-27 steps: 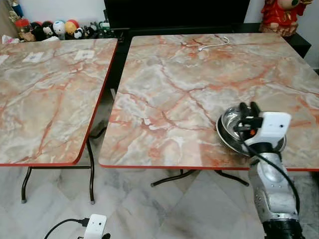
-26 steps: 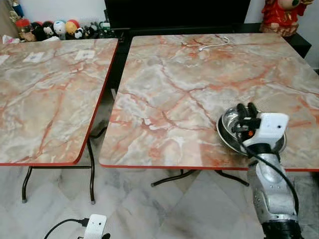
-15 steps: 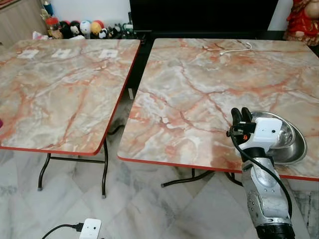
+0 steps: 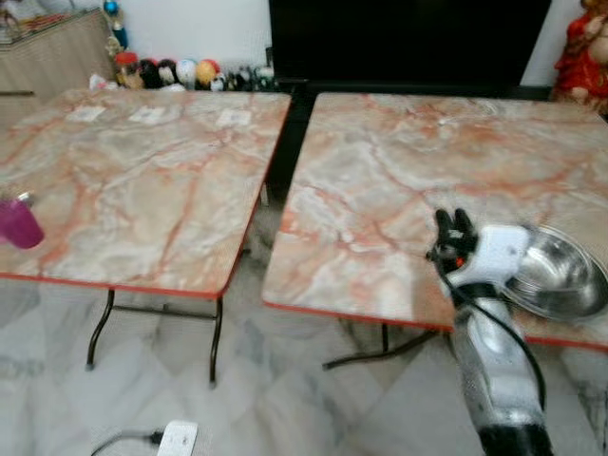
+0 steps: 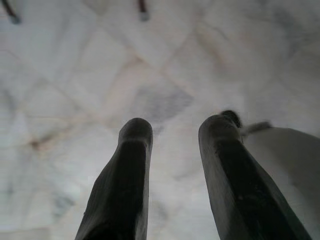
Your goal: Setting the table
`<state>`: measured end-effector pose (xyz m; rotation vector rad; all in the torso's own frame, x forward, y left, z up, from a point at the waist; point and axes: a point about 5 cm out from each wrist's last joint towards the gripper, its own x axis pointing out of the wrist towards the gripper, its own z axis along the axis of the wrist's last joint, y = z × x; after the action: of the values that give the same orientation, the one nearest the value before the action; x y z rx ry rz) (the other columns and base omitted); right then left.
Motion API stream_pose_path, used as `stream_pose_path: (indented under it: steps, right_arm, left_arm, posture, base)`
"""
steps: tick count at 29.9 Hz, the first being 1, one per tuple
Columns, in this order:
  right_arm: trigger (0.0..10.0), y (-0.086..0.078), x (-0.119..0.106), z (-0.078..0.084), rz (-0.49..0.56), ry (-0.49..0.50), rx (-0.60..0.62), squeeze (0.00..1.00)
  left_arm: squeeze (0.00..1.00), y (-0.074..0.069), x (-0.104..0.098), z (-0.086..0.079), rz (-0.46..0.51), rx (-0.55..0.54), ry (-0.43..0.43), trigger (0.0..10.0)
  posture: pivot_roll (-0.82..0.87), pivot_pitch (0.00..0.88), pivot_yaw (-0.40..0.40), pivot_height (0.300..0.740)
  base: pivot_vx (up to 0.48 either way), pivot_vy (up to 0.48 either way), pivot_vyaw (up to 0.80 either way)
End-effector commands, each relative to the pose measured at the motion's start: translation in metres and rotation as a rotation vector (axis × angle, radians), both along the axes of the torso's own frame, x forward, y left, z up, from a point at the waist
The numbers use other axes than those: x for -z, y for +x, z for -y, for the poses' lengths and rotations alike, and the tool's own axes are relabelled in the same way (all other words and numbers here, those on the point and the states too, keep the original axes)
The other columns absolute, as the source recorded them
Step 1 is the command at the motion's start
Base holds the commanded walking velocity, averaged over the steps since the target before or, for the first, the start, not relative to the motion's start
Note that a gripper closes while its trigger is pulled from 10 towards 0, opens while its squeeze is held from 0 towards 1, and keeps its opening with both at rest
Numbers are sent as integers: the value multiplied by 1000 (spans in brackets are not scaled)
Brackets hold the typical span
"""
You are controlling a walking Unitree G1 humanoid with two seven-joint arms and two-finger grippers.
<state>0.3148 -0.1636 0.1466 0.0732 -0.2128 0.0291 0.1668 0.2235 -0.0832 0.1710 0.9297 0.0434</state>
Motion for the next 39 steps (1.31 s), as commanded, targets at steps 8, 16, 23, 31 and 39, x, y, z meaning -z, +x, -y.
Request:
stream_pose_path:
  steps: [8, 16, 23, 31, 39]
  right_arm:
    - [10000, 3, 1, 2, -6, -1, 12, 0]
    - [10000, 7, -3, 0, 3, 4, 21, 0]
    - [10000, 11, -5, -2, 2, 6, 26, 0]
    - [10000, 14, -8, -2, 8, 6, 27, 0]
    - [10000, 15, -7, -7, 4, 17, 21, 0]
  left_arm:
    - [0, -4, 3, 3, -25, -6, -6, 10000]
    - [0, 0, 1, 2, -17, -14, -5, 10000]
    - [0, 2, 0, 0, -7, -29, -6, 10000]
    - [0, 3, -1, -3, -3, -42, -7, 10000]
    - [0, 3, -1, -4, -3, -49, -6, 10000]
  posture:
    - [-91, 0, 37, 740]
    - [-84, 25, 47, 740]
    - [-82, 45, 44, 740]
    - [-77, 59, 41, 740]
    - [-71, 65, 42, 740]
  base:
    - [0, 480, 0]
    - [0, 480, 0]
    - [0, 480, 0]
    - [0, 480, 0]
    - [0, 480, 0]
